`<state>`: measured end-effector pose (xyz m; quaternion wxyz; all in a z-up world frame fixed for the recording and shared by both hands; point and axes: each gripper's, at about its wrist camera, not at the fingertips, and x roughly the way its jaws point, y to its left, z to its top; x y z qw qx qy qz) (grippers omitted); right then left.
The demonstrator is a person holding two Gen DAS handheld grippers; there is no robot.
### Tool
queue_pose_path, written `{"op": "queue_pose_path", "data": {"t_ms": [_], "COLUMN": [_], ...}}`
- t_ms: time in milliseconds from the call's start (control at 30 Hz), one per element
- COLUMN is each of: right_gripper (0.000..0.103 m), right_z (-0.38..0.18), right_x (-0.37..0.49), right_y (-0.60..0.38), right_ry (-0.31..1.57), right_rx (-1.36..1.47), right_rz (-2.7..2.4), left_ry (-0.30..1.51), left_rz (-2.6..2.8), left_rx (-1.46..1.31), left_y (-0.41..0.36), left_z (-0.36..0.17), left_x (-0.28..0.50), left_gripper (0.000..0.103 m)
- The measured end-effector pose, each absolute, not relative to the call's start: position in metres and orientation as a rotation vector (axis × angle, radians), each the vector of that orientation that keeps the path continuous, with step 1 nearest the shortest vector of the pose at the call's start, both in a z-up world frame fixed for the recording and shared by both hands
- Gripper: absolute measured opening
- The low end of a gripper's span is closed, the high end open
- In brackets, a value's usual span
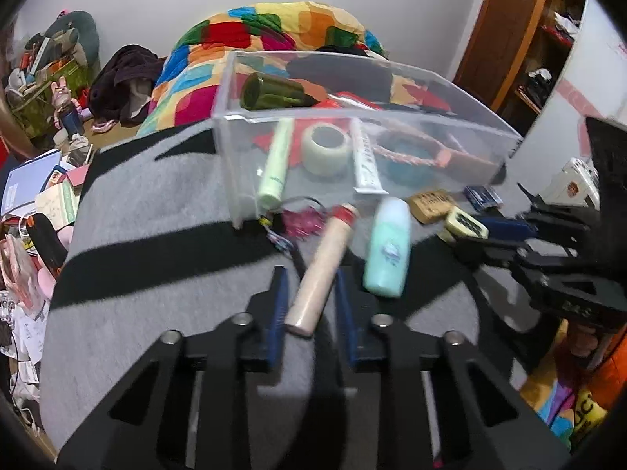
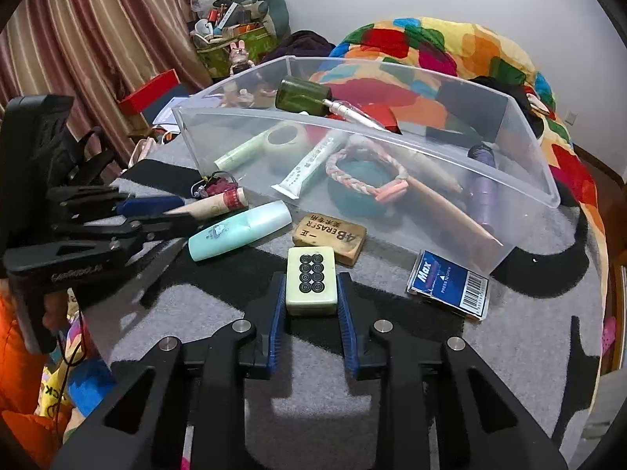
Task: Organize objects
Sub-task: 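Grasp beige red-capped tube with left tool while right tool grasps dotted block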
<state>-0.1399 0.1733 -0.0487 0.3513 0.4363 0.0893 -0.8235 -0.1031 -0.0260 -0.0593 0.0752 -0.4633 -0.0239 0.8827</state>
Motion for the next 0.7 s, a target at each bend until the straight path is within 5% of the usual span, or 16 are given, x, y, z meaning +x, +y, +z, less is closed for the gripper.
{"op": "queue_pose_path", "data": {"t_ms": [700], "right_gripper": [0.022], "right_z": [-0.010], "right_x": [-0.127], "right_y": [0.193], "right_ry": [0.139], "right_rx": [1.009], "right_rz": [-2.194], "left_ry": [0.039], "left_rz": [2.704], "left_rx": [-1.326], "left_y": [0.007], "left_z": [-0.048], "left_x": [-0.105], "left_gripper": [0.014]}}
